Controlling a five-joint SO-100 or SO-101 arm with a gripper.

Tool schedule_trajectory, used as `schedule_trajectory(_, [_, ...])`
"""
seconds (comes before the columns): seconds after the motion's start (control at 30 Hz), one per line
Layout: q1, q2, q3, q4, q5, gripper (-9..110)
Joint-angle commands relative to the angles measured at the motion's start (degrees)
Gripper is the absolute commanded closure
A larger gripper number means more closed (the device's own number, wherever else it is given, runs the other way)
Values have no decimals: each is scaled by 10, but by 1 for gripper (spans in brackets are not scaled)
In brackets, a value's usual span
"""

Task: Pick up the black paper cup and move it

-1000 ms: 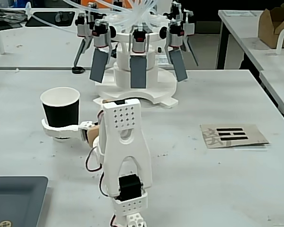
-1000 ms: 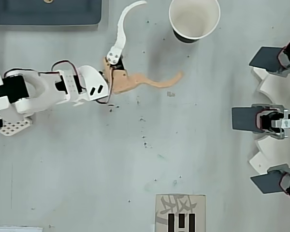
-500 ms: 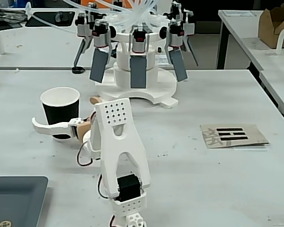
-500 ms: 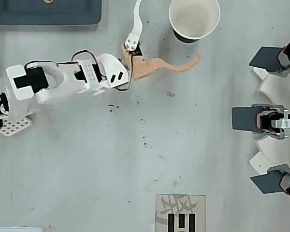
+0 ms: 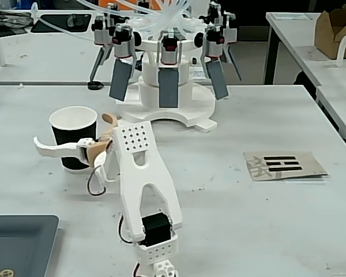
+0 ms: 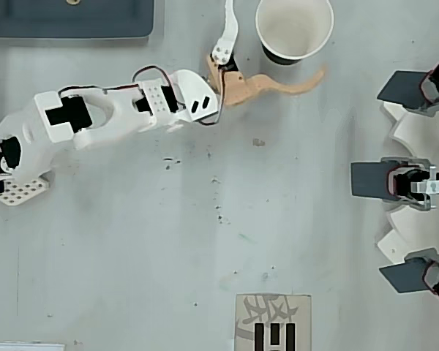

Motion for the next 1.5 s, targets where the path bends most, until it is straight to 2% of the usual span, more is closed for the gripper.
schedule_trajectory(0.0, [-9, 2, -56, 11, 5, 50])
schedule_trajectory(0.67, [-26, -20, -103, 67, 19, 53])
schedule_trajectory(1.1, [-27, -23, -103, 77, 24, 64])
schedule_trajectory(1.47, [-27, -24, -104, 76, 27, 77])
